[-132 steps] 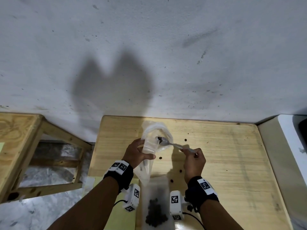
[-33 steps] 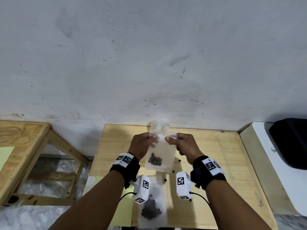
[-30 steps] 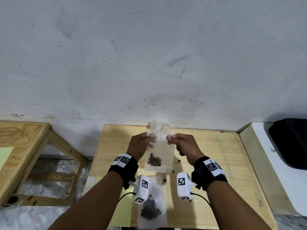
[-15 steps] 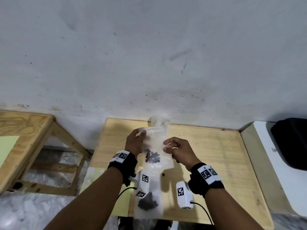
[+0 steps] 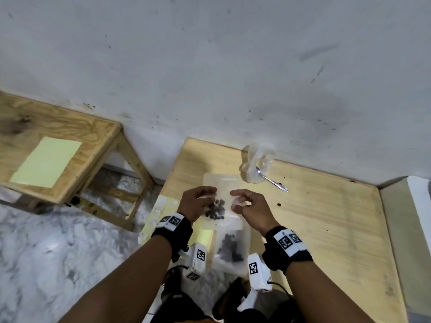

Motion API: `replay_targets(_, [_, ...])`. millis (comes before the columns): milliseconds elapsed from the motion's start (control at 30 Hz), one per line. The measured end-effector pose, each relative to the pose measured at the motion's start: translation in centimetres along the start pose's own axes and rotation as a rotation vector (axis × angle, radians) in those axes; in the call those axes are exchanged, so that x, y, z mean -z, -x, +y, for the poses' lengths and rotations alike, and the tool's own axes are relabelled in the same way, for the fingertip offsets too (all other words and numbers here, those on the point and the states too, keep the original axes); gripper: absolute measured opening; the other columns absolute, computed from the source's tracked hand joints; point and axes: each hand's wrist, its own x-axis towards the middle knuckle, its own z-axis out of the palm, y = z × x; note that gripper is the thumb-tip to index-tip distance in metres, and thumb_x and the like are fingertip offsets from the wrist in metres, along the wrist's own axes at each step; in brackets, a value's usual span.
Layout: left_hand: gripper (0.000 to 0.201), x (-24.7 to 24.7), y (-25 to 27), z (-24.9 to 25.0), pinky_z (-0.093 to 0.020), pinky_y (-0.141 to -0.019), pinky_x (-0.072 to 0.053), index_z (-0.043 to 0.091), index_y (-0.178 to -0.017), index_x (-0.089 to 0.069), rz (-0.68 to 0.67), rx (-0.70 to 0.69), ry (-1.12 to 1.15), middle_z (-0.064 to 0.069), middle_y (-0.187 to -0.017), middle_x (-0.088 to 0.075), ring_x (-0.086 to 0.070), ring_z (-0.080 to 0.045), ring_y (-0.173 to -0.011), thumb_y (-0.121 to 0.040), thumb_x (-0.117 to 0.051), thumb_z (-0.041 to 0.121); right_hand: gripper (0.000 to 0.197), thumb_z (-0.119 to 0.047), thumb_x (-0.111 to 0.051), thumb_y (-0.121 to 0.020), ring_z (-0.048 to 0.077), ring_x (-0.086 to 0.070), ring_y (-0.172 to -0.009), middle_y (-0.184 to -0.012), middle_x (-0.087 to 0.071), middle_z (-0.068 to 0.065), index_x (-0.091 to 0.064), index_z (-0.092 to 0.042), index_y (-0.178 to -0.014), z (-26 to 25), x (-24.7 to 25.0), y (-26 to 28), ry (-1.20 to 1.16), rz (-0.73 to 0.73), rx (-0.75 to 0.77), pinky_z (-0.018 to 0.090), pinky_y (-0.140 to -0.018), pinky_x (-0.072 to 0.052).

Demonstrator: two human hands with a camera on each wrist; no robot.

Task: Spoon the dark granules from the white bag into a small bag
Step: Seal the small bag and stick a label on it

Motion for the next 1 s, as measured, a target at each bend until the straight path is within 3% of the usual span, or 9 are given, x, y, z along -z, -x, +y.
replay_targets(167, [0.028, 5.4, -0.1, -1.5, -0.029, -0.066, -0.051, 0.007, -0.103, -0.071, 0.003, 0.026, -0.015, -0.011, -0.102, -0.069, -0.061, -0.022, -0.076, -0.082, -0.065, -0.010, 0.035, 0.003, -0.075, -0.080, 0.006, -0.056, -0.075, -0.080, -0.054, -0.009, -0.074, -0.019, -0.107, -0.4, -5.8, 0.3, 0.036, -0.009, 0.001, 0.019, -0.076, -0.045])
replay_targets(267, [0.029, 8.8, -0.3, -2.3, -0.036, -0.078, -0.054, 0.012, -0.098, -0.071, -0.009, 0.041, -0.030, -0.011, -0.106, -0.069, -0.063, -0.024, -0.088, -0.081, -0.064, -0.010, 0.034, 0.003, -0.074, -0.082, 0.004, -0.056, -0.072, -0.081, -0.055, -0.009, -0.073, -0.018, -0.109, -0.7, -9.3, 0.7, 0.028, -0.007, -0.018, 0.011, -0.069, -0.044])
replay_targets(367, [0.030, 11.6, -0.6, -2.9, -0.041, -0.086, -0.053, 0.012, -0.101, -0.069, -0.059, 0.056, -0.027, -0.012, -0.107, -0.067, -0.063, -0.025, -0.094, -0.083, -0.062, -0.011, 0.033, 0.003, -0.073, -0.082, 0.000, -0.055, -0.069, -0.080, -0.055, -0.009, -0.073, -0.018, -0.108, -1.0, -12.3, 0.7, 0.026, 0.021, -0.027, 0.012, -0.067, -0.044])
replay_targets(467, [0.033, 13.8, -1.3, -3.4, -0.032, -0.081, -0.051, 0.017, -0.107, -0.068, -0.140, 0.022, -0.124, -0.005, -0.110, -0.069, -0.063, -0.020, -0.095, -0.085, -0.063, -0.007, 0.034, 0.004, -0.073, -0.082, 0.002, -0.056, -0.071, -0.079, -0.056, -0.009, -0.073, -0.016, -0.108, -1.3, -14.6, 0.6, 0.000, 0.032, -0.041, 0.010, -0.066, -0.044])
replay_targets(567, [0.036, 15.5, -2.2, -3.5, -0.028, -0.078, -0.050, 0.022, -0.107, -0.070, -0.162, -0.003, -0.159, -0.003, -0.113, -0.070, -0.064, -0.018, -0.095, -0.084, -0.063, -0.005, 0.035, 0.002, -0.074, -0.082, 0.007, -0.059, -0.077, -0.079, -0.058, -0.007, -0.072, -0.020, -0.109, -1.1, -16.1, 0.1, -0.038, 0.074, -0.075, 0.017, -0.074, -0.047])
replay_targets(633, [0.037, 16.3, -2.8, -3.4, -0.021, -0.066, -0.049, 0.018, -0.110, -0.070, -0.104, 0.013, -0.122, -0.003, -0.114, -0.070, -0.065, -0.018, -0.090, -0.085, -0.061, -0.008, 0.031, 0.001, -0.071, -0.082, 0.008, -0.061, -0.080, -0.082, -0.064, -0.008, -0.071, -0.024, -0.101, -0.5, -16.3, -0.2, -0.067, 0.150, -0.120, 0.022, -0.078, -0.049])
replay_targets(733, [0.039, 17.8, -3.9, -3.6, -0.016, -0.045, -0.044, 0.010, -0.114, -0.069, 0.010, 0.071, -0.008, -0.009, -0.116, -0.067, -0.061, -0.015, -0.068, -0.085, -0.057, -0.015, 0.021, -0.008, -0.066, -0.085, 0.013, -0.064, -0.092, -0.100, -0.070, -0.007, -0.068, -0.027, -0.091, 0.7, -16.6, -0.8, 0.057, 0.212, -0.187, 0.027, -0.086, -0.050])
replay_targets(900, [0.040, 19.6, -6.0, -4.4, -0.014, -0.047, -0.046, 0.009, -0.116, -0.067, 0.057, 0.039, 0.002, -0.012, -0.119, -0.065, -0.062, -0.018, -0.075, -0.085, -0.058, -0.015, 0.020, -0.024, -0.062, -0.086, 0.017, -0.065, -0.105, -0.114, -0.071, -0.004, -0.070, -0.030, -0.104, 2.4, -18.2, -1.6, 0.255, 0.167, -0.307, 0.031, -0.096, -0.050])
replay_targets(1000, [0.040, 20.4, -6.8, -4.7, -0.014, -0.048, -0.046, 0.008, -0.114, -0.067, 0.054, 0.021, -0.018, -0.018, -0.124, -0.063, -0.062, -0.025, -0.084, -0.084, -0.057, -0.016, 0.029, -0.037, -0.066, -0.077, 0.015, -0.066, -0.103, -0.106, -0.073, -0.011, -0.069, -0.035, -0.105, 2.6, -19.6, -2.2, 0.280, 0.167, -0.375, 0.031, -0.094, -0.051])
